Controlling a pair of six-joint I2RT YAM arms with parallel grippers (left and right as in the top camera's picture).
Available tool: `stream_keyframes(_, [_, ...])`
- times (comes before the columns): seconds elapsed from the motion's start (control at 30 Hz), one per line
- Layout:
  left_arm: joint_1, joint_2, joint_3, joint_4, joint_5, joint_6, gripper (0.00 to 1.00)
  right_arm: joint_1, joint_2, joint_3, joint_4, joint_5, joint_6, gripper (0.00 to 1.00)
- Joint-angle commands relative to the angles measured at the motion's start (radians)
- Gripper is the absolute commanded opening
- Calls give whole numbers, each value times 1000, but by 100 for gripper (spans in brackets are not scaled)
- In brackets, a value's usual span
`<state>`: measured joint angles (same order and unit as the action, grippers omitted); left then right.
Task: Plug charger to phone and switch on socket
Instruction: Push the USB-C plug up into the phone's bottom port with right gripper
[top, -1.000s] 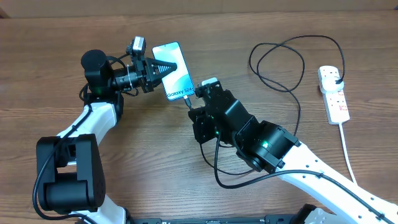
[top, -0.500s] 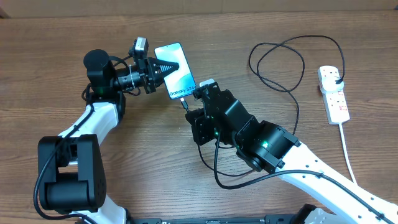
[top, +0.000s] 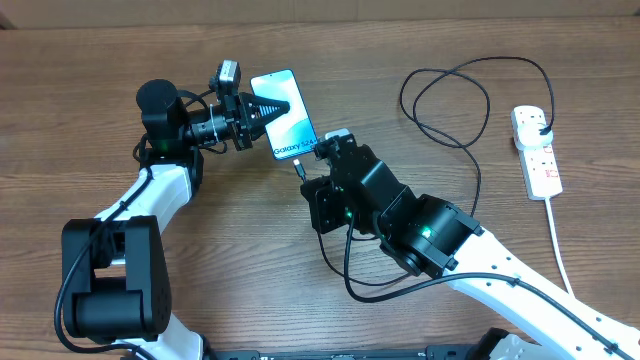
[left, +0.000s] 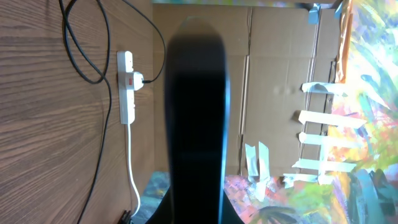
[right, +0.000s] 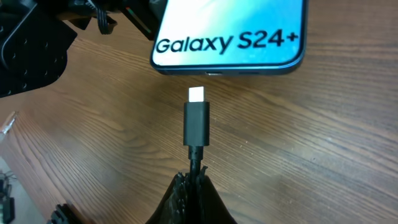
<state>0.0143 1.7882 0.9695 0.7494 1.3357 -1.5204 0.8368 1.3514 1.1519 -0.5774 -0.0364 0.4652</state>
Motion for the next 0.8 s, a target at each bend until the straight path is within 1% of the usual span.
stream_keyframes(0.0, [-5,-10,8,11,27,3,4,-1,1,0,1,13,29,4])
stream_keyframes(0.3, [-5,-10,8,23,61,21,4,-1,1,0,15,16,29,4])
stream_keyframes(0.43, [-5,-10,8,71,74,23,4,-2,1,-1,16,16,33,4])
stream_keyframes(0.63, [-5,-10,8,72,75,23,4,-2,1,0,16,17,33,4])
stream_keyframes(0.77, [-5,-10,8,71,75,-8,4,-2,1,0,16,16,33,4])
